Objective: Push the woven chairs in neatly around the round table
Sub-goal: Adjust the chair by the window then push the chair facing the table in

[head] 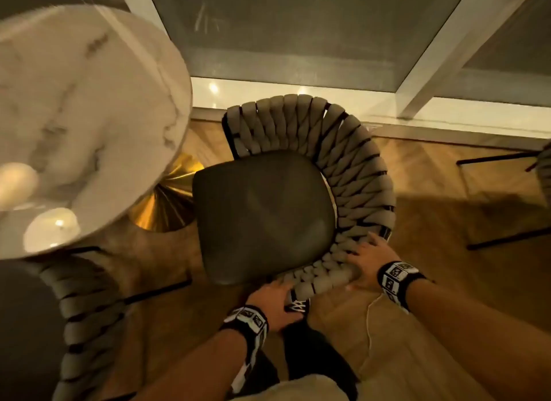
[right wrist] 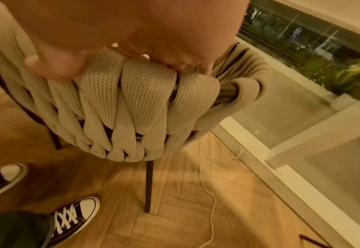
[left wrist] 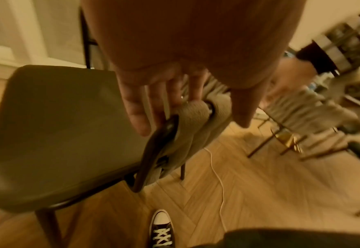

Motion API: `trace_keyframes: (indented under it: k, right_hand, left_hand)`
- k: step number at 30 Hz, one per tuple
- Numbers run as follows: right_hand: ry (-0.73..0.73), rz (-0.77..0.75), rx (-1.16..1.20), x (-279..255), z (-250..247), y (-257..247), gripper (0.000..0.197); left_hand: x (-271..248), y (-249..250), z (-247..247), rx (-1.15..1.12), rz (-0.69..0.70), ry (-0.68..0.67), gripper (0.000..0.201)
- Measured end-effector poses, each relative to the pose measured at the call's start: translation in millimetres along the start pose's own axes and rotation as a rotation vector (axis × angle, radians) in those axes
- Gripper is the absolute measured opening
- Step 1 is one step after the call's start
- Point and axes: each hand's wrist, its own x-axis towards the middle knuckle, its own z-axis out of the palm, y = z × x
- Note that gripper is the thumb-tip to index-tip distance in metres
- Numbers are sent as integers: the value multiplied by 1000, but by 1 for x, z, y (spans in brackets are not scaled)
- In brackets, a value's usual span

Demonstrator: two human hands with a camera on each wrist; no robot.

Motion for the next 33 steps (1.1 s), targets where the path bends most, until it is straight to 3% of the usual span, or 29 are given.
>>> trace_keyframes:
  k: [4,8,19,26,33]
  right_hand:
    - [47,-2,-71,2,10,2,90]
    - [38,16,-76,10,16,5,88]
    - [17,269,215,68,-55,-23,81]
    - [-2,334,286,109,-96,-27,78]
    - [2,341,296,129,-114,-13,84]
  left_hand:
    - [12,8,13,242,-23,1,48]
    - [16,2,8,335,11,-19,56]
    - [42,-56,-93,146,-125,238,39]
    - [64,-75,-133,-15,-233,421,45]
    - [79,-73,-151,-18,-263,441,54]
